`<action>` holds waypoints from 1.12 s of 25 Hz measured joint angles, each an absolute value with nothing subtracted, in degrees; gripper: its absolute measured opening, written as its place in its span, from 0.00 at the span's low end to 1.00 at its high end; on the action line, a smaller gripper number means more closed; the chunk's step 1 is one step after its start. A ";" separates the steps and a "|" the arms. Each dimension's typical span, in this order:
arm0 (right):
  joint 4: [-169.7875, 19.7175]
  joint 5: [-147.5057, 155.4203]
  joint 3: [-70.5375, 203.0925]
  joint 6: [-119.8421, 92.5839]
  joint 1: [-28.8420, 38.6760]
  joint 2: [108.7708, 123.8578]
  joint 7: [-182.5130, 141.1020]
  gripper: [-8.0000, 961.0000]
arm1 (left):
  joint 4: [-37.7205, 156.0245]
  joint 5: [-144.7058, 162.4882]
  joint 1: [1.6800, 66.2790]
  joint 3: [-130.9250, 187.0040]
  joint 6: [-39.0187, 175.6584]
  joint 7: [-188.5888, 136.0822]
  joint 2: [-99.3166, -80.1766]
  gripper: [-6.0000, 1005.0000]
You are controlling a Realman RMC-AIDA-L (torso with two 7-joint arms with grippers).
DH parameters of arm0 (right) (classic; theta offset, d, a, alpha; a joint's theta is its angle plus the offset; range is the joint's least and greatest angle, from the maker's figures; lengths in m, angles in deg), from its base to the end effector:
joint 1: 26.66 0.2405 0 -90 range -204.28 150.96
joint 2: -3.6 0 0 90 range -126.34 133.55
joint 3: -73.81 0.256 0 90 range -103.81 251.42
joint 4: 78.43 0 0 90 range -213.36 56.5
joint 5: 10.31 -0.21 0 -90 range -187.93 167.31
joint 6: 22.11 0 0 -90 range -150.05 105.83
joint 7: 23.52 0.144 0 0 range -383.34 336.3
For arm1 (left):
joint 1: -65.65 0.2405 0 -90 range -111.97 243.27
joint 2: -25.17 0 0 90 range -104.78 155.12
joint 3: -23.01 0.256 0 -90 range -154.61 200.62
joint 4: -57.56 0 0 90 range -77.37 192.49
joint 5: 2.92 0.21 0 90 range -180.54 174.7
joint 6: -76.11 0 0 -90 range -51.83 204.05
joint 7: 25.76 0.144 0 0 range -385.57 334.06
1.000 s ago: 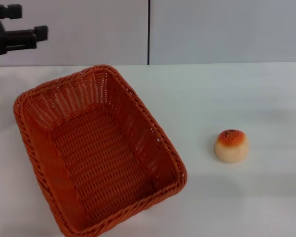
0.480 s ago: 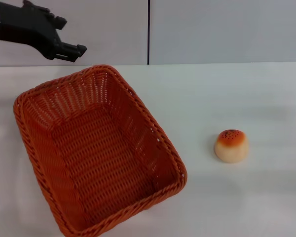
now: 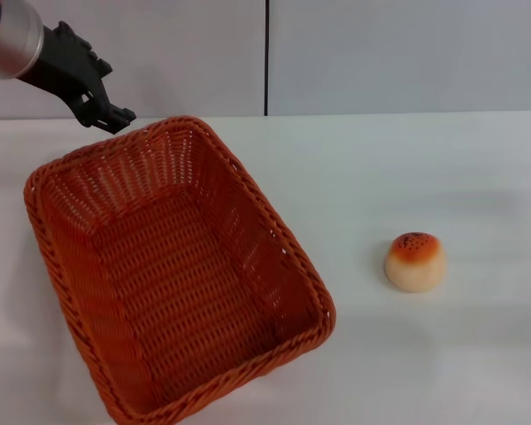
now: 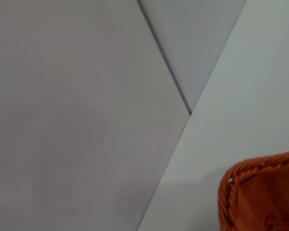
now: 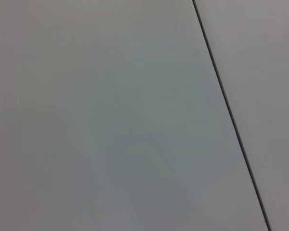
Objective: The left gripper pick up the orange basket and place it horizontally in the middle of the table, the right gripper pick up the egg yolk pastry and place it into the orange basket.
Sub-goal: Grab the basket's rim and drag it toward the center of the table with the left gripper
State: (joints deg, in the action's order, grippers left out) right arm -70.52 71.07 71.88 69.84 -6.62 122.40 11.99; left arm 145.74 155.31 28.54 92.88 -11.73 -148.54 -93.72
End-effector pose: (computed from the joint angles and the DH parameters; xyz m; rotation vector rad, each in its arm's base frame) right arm 0.3465 0.2795 0.0600 -1.4634 0.4841 1.0742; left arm -0.1548 0.3887 0.0687 -2.4827 -0.2670 0.5393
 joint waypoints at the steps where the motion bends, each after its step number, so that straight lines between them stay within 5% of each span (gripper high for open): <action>1: -70.52 71.07 71.98 69.83 -6.67 122.41 11.99 0.60 | 144.89 156.26 27.84 92.96 -11.69 -148.58 -93.72 0.67; 15: -70.74 71.08 73.07 69.44 -7.32 122.43 11.99 0.60 | 132.21 162.46 19.30 95.71 -14.99 -149.40 -93.73 0.82; 28: -70.96 71.08 72.75 69.36 -7.15 122.51 11.99 0.60 | 123.14 162.57 17.50 98.19 -8.91 -150.76 -93.67 0.81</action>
